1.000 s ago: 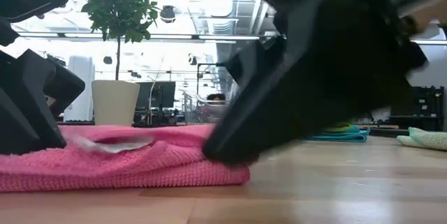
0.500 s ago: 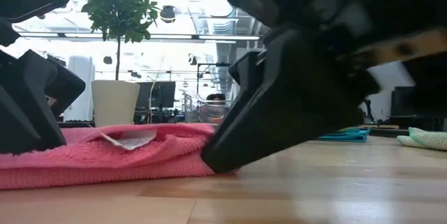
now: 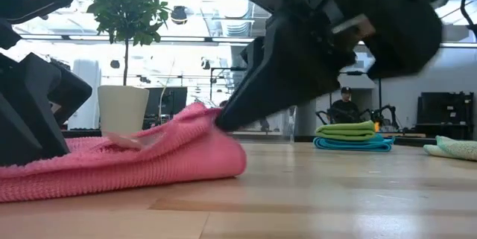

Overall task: Fold microfiber towels
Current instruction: Fold pink microfiber towel

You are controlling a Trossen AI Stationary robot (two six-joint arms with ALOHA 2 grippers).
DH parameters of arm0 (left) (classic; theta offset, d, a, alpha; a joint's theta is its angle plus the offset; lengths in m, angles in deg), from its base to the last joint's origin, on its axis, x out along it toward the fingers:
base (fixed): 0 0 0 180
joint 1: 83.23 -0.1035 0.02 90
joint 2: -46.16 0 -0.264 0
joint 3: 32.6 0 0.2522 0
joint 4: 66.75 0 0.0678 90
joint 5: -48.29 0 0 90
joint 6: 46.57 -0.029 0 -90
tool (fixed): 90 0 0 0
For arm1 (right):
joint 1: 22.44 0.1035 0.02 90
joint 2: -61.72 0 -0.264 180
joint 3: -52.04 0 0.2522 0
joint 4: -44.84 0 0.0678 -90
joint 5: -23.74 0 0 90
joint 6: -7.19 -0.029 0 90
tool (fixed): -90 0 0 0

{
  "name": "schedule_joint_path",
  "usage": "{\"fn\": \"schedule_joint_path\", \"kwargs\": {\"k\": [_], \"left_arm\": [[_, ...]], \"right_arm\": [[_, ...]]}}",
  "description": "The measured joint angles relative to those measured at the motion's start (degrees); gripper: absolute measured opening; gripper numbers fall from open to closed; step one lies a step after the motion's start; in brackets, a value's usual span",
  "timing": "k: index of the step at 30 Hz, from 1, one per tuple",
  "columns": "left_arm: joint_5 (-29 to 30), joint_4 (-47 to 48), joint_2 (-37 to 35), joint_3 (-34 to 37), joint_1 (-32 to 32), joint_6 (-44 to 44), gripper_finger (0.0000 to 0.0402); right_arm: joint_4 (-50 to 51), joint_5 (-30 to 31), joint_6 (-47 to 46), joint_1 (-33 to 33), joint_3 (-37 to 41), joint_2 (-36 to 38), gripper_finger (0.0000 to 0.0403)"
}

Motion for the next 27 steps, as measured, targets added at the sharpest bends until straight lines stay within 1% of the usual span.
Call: {"fn": "schedule_joint_path", "kwargs": {"k": [6,9,11,14,21,24,27], "left_arm": [[0.0,0.0,0.0,0.0,0.0,-0.5,0.0077],[0.0,0.0,0.0,0.0,0.0,-0.5,0.0077],[0.2,0.0,0.0,0.0,0.0,-0.5,0.0077],[0.2,0.0,0.0,0.0,0.0,-0.6,0.0077],[0.3,0.2,0.0,0.0,0.0,-0.7,0.0077],[0.3,0.2,0.0,0.0,0.0,-0.7,0.0077],[0.3,0.1,0.0,0.0,0.0,-1.5,0.0077]], "right_arm": [[-0.7,0.0,1.8,-1.2,0.0,1.9,0.0106],[-2.6,-0.5,1.8,-1.4,0.0,1.1,0.0106],[-5.6,-1.1,2.0,-1.4,-0.1,-0.4,0.0106],[-6.6,-1.6,2.7,-1.4,0.0,-0.5,0.0106],[-6.2,-3.1,0.3,-1.6,0.0,-0.2,0.0106],[-6.3,-3.6,-0.8,-1.1,0.1,-1.9,0.0106],[-9.9,-5.0,-1.5,-0.9,0.0,-3.9,0.0106]]}}
